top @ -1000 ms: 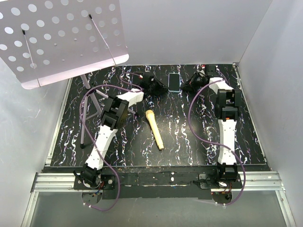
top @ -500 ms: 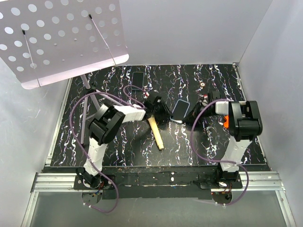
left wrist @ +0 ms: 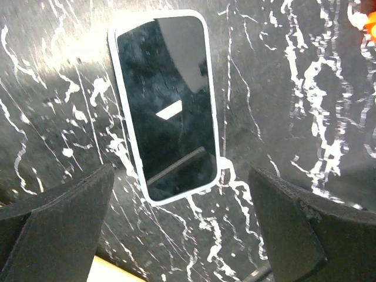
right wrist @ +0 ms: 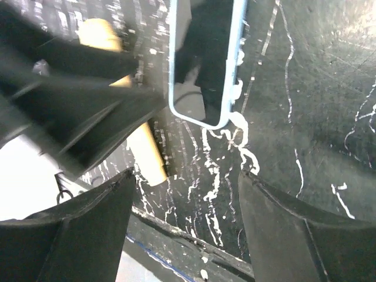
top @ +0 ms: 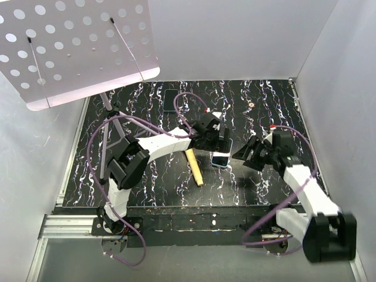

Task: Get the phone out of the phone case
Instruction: Move the phone to the center of the board, then pick up the phone at the center of the board.

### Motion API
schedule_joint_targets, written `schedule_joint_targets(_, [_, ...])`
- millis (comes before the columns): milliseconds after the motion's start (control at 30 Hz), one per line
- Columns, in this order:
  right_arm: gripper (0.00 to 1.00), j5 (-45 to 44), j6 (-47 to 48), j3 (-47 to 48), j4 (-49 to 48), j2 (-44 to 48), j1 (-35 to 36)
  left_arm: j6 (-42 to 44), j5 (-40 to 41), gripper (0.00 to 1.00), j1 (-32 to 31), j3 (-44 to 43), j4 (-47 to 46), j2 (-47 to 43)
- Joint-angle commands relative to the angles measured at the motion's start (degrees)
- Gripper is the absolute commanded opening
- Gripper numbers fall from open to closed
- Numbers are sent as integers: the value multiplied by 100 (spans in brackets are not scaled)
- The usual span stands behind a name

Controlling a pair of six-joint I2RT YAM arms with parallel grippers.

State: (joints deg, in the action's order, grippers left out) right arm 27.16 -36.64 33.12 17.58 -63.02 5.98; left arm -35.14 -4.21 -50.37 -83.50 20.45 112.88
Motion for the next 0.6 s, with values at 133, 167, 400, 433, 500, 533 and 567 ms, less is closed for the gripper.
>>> schedule_joint_targets(133, [83,-1176,-502,-61,877,3680,-26,1342,781,98,-324,-1114,1260,893])
schedule_joint_targets(167, [84,-1273,-510,18,1018,3918,-18,1377,842,98,-377,-1194,1277,989])
schedule_joint_targets(400, [82,-1678,-247,449,1721,4536,-18,1246,965,98,-605,-1563,1400,1447])
schedule_joint_targets(433, [82,-1696,-238,467,1792,4553,-18,1211,1027,98,-632,-1616,1453,1508])
schedule_joint_targets(500, [82,-1644,-238,441,1845,4580,-18,1088,1132,98,-632,-1713,1541,1596])
schedule_joint_targets(533, [82,-1635,-255,432,1854,4606,-18,1009,1150,98,-641,-1713,1550,1614])
schedule_joint_targets(567, [81,-1609,-290,414,1845,4624,-9,965,1211,98,-632,-1739,1559,1623])
